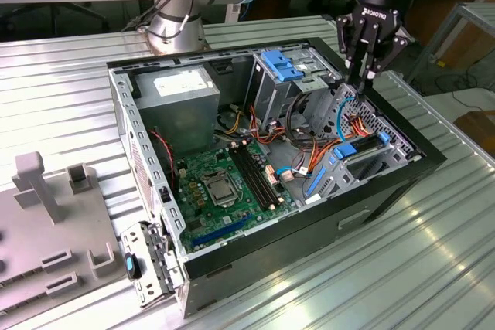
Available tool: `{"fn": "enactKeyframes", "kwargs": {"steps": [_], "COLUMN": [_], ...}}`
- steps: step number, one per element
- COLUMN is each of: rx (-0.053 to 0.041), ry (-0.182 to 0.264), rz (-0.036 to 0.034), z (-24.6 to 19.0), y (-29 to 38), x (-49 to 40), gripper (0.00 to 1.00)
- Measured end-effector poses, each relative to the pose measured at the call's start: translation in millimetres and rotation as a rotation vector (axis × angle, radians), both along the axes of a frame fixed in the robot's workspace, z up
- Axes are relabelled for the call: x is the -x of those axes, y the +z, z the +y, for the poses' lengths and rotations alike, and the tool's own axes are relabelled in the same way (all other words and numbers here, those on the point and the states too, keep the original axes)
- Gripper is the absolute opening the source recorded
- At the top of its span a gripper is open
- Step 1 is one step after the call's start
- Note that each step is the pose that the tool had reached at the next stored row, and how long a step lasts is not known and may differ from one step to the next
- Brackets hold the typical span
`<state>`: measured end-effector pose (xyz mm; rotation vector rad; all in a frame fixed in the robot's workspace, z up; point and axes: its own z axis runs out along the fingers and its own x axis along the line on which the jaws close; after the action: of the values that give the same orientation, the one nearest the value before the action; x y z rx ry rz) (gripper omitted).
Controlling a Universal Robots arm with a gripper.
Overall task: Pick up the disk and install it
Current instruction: 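Insert the second disk wire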
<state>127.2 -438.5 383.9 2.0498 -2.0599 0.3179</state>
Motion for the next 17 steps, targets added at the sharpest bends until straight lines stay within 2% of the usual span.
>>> {"fn": "enactKeyframes", "kwargs": {"steps": [3, 5, 6, 10, 12, 17], "rx": [0.0254, 0.0496, 0.0587, 0.0631, 0.0683, 0.0685], "ry": [0.000, 0.000, 0.000, 0.000, 0.000, 0.000], "rz": [0.0000, 0.0000, 0.0000, -0.0001, -0.0001, -0.0002], "z": [0.0, 0.0, 0.1, 1.4, 1.5, 1.5], "y": [-1.1, -2.6, -4.4, -9.7, -10.3, -10.4], "x": [0.0, 0.0, 0.0, 0.0, 0.0, 0.0], "gripper": [0.36, 0.36, 0.36, 0.36, 0.36, 0.36]}}
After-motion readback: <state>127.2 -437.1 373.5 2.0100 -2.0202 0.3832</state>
